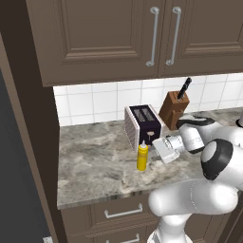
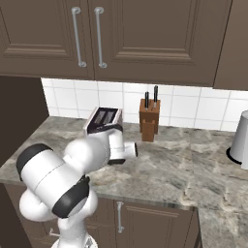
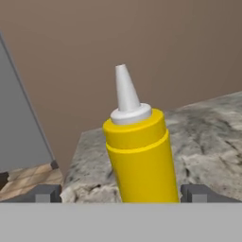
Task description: Place the mustard and condiment bottle from the counter to the top shelf of the fridge. If the existing items in the fridge are on the top shelf, move them to other shelves.
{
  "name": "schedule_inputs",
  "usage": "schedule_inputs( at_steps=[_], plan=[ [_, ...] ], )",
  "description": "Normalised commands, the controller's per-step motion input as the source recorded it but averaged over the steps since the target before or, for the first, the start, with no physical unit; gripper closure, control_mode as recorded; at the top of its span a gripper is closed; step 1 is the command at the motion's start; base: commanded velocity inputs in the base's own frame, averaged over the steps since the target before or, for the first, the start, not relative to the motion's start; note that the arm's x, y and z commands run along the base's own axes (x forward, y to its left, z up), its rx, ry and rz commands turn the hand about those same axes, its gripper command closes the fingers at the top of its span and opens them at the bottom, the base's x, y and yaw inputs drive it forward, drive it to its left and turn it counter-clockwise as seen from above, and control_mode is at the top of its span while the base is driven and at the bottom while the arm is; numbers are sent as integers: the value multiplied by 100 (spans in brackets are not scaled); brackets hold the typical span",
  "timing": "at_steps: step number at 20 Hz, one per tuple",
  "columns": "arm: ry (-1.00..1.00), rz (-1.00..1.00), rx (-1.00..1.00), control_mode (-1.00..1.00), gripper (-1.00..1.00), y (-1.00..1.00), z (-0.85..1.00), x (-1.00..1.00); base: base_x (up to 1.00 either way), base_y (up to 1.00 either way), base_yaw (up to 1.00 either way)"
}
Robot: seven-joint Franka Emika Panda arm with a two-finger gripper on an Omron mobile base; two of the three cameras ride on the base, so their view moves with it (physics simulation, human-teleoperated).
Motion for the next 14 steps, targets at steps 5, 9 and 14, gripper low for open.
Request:
schedule_inputs(
  at_steps=[5,9,14],
  plan=[
    [-2,0,0,-100,-100,18,-1,6,0,0,0],
    [-3,0,0,-100,-100,6,-3,12,0,0,0],
    [-1,0,0,-100,-100,4,-4,1,0,0,0]
  ],
)
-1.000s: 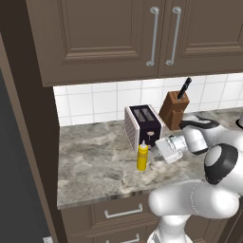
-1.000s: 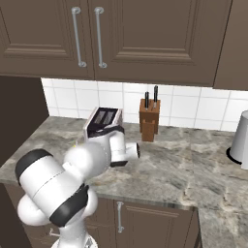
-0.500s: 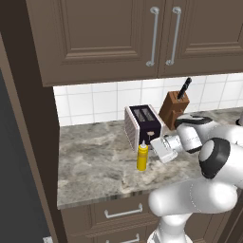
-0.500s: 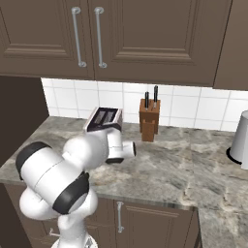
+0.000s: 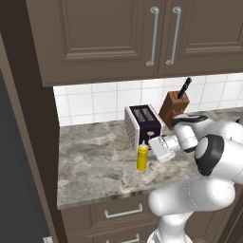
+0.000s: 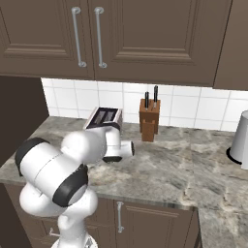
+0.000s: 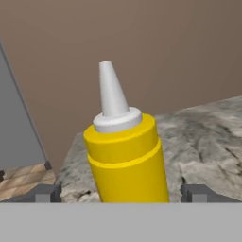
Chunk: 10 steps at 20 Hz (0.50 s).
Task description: Place the mustard and condiment bottle from the counter to the top shelf of the fridge. If the existing items in the fridge are on the top shelf, move them to other shelves.
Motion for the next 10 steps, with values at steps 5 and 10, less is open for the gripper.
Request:
schedule_inputs(
  at_steps=[5,10],
  plan=[
    [0,0,0,-100,-100,13,-1,0,0,0,0],
    [-1,0,0,-100,-100,14,0,0,0,0,0]
  ],
)
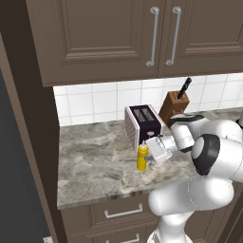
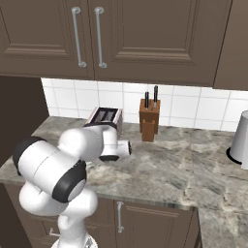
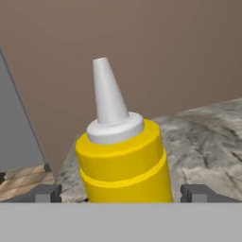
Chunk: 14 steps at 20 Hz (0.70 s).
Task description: Place the mustard and condiment bottle from the counter to the top shelf of the fridge. If the existing items in the fridge are on the top shelf, move them to other shelves.
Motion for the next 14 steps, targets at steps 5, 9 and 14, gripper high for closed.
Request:
schedule_inputs(
  at_steps=[5,9,14],
  plan=[
    [0,0,0,-100,100,12,-1,0,0,0,0],
    [-6,0,0,-100,100,-1,7,-7,0,0,0],
    [-9,-3,5,-100,100,-17,81,-38,0,0,0]
  ],
)
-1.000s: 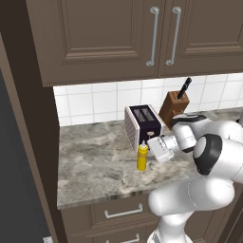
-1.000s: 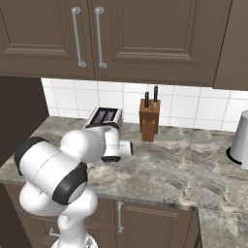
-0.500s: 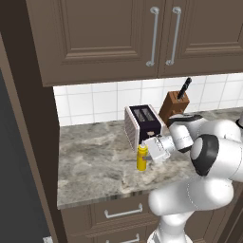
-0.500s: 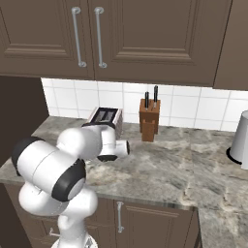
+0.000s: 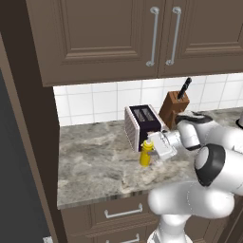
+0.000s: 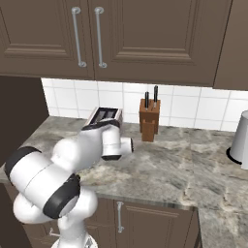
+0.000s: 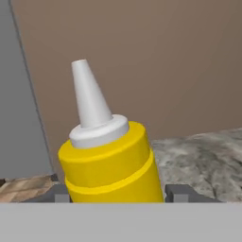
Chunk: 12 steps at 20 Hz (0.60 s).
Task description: Place the mustard and condiment bottle from the counter to the top shelf of the fridge. If the existing items in the fridge are on the top shelf, move them to other shelves.
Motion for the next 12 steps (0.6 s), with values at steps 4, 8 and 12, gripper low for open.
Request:
schedule_inputs(
  at_steps=[4,8,12],
  plan=[
    [-1,-5,6,-100,100,-36,100,-80,0,0,0],
    [0,-11,3,-100,100,-21,100,-96,0,0,0],
    [2,-14,0,-100,100,-4,100,-100,0,0,0]
  ],
)
